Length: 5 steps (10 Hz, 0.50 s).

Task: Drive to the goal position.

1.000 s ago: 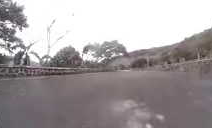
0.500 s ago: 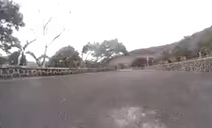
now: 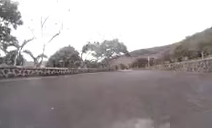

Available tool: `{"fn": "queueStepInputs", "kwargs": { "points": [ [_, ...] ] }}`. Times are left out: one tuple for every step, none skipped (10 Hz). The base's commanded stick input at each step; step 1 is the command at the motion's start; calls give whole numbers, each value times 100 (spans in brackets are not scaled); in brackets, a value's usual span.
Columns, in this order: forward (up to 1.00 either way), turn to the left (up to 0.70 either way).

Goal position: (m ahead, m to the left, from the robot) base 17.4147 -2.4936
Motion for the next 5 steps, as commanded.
{"fn": "queueStepInputs", "kwargs": {
  "points": [
    [70,0],
    [70,0],
    [70,0],
    [70,0],
    [70,0]
  ]
}}
